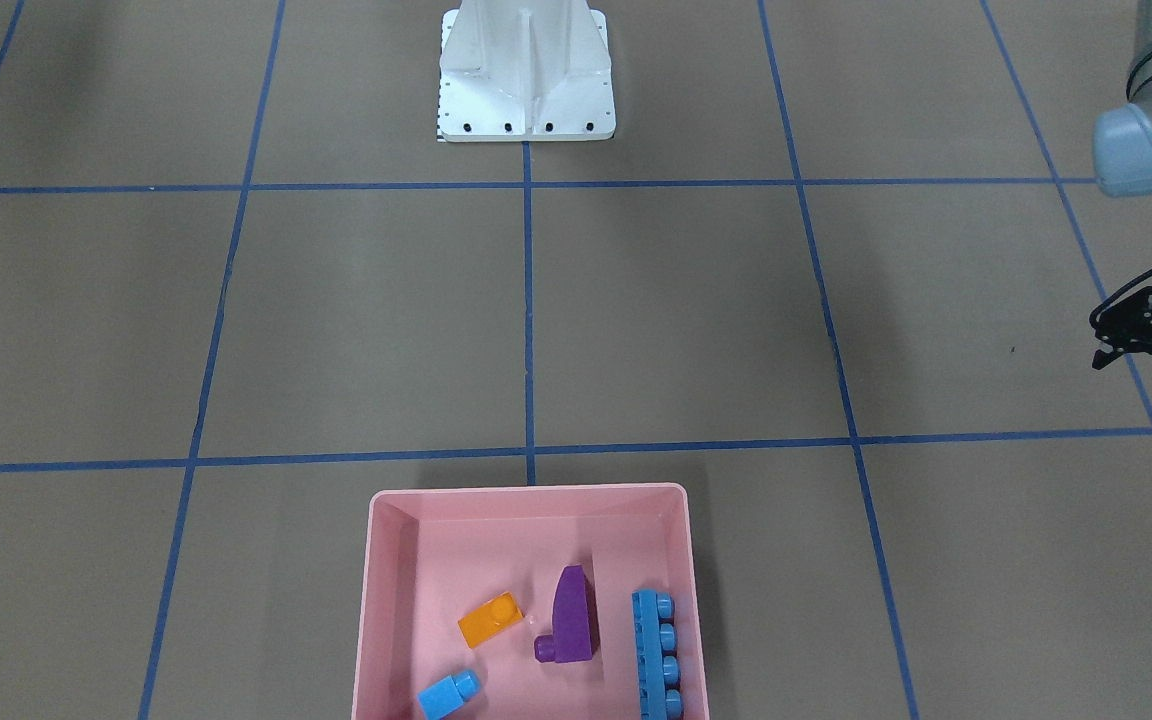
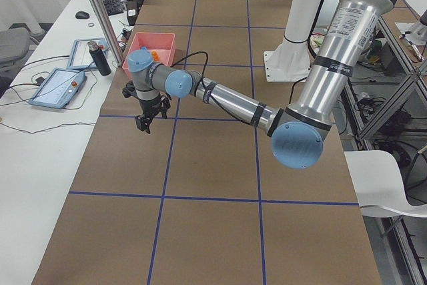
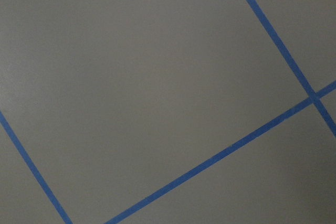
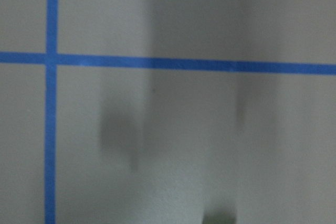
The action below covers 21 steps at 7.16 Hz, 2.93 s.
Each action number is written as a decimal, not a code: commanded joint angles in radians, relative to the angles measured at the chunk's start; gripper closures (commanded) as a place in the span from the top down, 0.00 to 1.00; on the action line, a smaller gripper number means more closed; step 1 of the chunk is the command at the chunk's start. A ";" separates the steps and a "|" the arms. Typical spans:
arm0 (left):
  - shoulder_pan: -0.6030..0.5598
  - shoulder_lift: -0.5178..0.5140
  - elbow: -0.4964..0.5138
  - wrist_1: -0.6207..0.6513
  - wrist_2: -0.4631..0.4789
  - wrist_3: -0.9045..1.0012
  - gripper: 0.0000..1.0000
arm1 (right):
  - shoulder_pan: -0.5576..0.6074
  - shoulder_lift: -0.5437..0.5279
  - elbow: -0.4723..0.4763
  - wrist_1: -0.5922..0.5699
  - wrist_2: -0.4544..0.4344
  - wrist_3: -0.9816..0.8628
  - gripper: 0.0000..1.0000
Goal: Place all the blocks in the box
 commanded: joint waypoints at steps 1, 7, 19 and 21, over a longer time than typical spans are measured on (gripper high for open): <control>0.002 0.003 -0.006 0.001 -0.002 -0.001 1.00 | -0.005 0.000 -0.034 0.003 0.002 -0.009 0.99; 0.005 0.003 -0.006 0.001 -0.004 -0.001 1.00 | -0.011 0.026 -0.117 0.001 0.088 -0.125 0.99; 0.008 -0.003 -0.003 0.002 -0.033 -0.003 1.00 | -0.011 0.043 -0.001 0.012 0.004 -0.304 0.00; 0.009 -0.011 -0.005 -0.002 -0.034 -0.049 1.00 | 0.120 0.176 0.039 -0.094 0.022 -0.287 0.00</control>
